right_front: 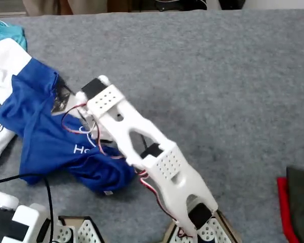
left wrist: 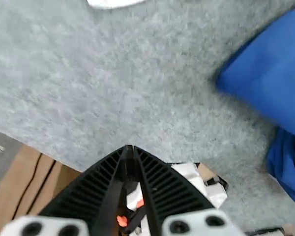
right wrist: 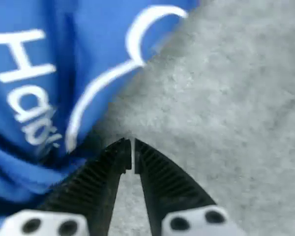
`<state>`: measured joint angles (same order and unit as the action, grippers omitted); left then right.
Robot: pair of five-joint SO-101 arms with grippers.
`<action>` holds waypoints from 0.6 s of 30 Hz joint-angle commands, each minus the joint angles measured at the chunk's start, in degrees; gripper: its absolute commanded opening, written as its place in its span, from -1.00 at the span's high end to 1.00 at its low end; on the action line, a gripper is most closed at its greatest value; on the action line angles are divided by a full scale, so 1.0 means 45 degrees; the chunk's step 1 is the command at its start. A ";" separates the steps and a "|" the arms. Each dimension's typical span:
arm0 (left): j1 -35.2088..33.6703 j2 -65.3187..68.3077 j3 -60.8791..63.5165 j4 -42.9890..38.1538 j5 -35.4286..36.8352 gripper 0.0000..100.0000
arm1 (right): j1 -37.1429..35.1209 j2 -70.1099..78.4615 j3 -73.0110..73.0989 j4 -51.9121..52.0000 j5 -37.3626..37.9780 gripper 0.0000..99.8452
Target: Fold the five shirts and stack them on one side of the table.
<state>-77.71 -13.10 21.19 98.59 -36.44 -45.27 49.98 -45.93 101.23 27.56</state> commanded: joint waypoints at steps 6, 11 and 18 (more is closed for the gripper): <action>0.0156 -0.0440 0.0567 0.0000 0.0020 0.96 | 0.3057 -0.3350 -0.0615 0.0254 -0.0977 0.99; 0.1368 -0.0440 0.0645 0.0000 0.0039 0.96 | 0.4562 -0.5636 -0.0518 0.0254 -0.0977 0.99; 0.2774 -0.0440 0.0645 0.0000 0.0039 0.96 | 0.5128 -0.5343 0.1612 -0.0899 -0.0840 0.99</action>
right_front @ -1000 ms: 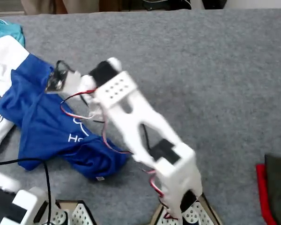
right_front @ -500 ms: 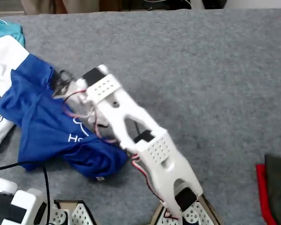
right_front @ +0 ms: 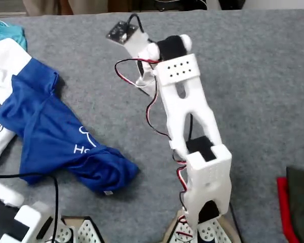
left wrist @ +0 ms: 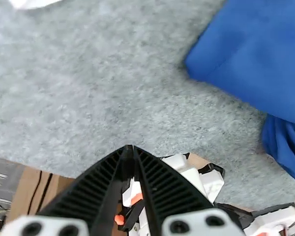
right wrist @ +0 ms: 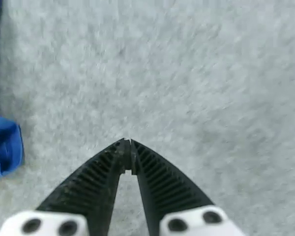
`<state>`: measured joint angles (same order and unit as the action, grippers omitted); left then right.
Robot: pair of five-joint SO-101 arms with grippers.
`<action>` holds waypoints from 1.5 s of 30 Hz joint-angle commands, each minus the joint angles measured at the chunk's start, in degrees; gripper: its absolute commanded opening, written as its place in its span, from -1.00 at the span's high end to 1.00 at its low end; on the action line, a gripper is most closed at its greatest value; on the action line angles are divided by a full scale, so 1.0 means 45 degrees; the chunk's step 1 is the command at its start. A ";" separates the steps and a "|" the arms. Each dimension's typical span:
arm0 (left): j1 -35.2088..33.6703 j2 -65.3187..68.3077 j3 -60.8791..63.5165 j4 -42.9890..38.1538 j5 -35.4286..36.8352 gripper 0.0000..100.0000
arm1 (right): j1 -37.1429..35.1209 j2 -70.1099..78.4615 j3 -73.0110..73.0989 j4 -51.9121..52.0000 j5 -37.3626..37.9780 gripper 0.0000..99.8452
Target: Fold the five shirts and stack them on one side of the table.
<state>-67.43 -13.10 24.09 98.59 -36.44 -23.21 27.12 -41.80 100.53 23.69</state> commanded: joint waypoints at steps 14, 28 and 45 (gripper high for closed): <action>0.1270 -0.2823 -0.0020 0.0000 0.0000 0.96 | -0.2569 0.1319 0.2159 -0.3263 0.0860 0.99; 0.1289 -0.6847 0.1778 -0.0059 -0.1739 0.96 | -0.4093 0.2452 0.2413 -0.3575 0.0781 0.99; 0.0371 -0.6886 0.1446 -0.0059 -0.1016 0.71 | -0.4327 0.2686 0.2178 -0.3595 0.0332 0.99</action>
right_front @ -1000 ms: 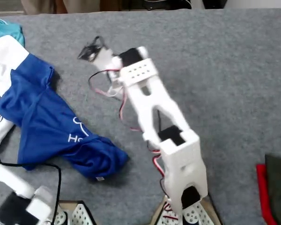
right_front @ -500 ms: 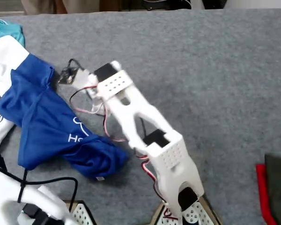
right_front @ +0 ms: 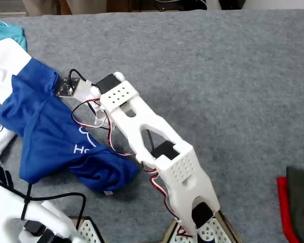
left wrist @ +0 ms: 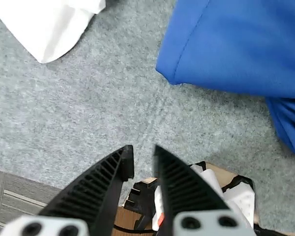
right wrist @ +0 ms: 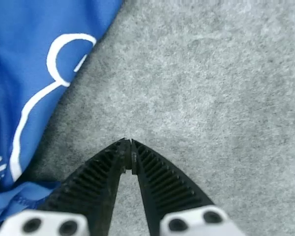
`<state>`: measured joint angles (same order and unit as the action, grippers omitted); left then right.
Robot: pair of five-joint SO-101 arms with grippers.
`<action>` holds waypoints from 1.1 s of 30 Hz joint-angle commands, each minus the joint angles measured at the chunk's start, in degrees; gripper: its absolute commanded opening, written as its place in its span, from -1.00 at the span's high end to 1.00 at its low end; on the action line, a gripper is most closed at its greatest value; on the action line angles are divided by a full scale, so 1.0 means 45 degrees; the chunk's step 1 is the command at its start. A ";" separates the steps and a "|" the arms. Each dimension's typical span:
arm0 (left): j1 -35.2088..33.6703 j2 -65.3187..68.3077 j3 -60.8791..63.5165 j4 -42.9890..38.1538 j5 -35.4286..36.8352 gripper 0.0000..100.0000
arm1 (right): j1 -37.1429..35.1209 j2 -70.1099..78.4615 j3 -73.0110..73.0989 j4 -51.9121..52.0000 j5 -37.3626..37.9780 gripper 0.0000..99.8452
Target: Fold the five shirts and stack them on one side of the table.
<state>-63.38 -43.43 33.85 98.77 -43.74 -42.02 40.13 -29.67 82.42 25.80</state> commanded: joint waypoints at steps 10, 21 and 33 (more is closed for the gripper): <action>0.1700 -0.0127 -0.0352 -0.0410 0.0821 0.66 | 0.0557 -0.1729 -0.1104 0.1954 -0.0039 0.99; 0.4200 -0.0107 0.2364 -0.4415 0.4923 0.66 | 0.2393 -0.2725 -0.1026 0.2716 -0.0039 0.98; 0.4142 0.2745 0.3145 -0.8068 0.7111 0.53 | 0.2921 -0.2706 -0.1045 0.3477 -0.0137 0.98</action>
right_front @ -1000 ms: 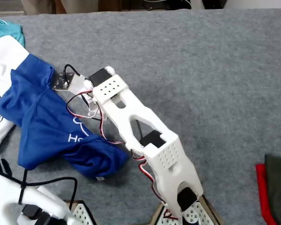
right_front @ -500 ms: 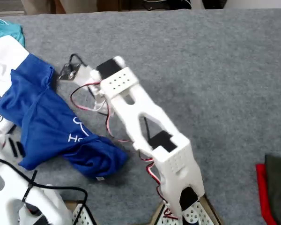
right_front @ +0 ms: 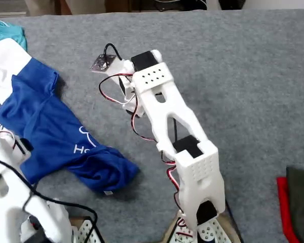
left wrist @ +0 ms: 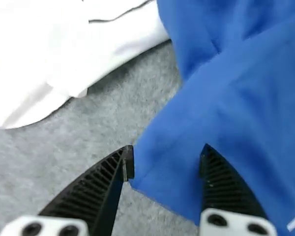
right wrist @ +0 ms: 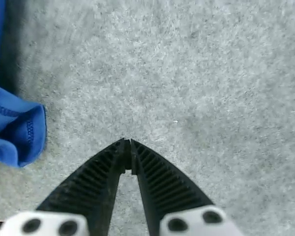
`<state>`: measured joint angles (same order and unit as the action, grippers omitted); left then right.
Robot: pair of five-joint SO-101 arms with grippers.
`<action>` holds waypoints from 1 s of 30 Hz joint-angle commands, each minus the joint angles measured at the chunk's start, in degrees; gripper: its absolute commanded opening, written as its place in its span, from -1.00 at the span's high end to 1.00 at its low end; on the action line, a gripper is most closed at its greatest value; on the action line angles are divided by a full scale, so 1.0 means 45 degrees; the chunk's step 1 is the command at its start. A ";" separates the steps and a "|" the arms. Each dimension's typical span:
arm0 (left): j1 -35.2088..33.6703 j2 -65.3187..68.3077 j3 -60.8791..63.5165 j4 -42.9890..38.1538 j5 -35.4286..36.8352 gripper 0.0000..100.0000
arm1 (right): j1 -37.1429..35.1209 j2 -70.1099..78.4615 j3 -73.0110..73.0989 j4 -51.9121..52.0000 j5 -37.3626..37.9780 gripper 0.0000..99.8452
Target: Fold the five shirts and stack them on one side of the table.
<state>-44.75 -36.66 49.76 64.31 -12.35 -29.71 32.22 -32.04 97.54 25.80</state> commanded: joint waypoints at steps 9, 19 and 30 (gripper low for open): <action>0.0078 0.7551 -0.5216 0.2208 0.0078 0.73 | 0.0186 -0.0947 -0.0498 0.0137 -0.0137 0.99; 0.1621 0.5206 -0.6310 0.2872 0.1055 0.96 | 0.0244 -0.1026 -0.0518 0.0215 -0.0137 0.99; 0.8869 -0.2022 -0.4669 0.2852 0.0567 0.96 | 0.2862 -0.1045 -0.1534 0.0996 -0.1211 0.99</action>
<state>-14.59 -38.77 25.85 76.97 -8.66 -22.07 32.22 -36.26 101.05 21.49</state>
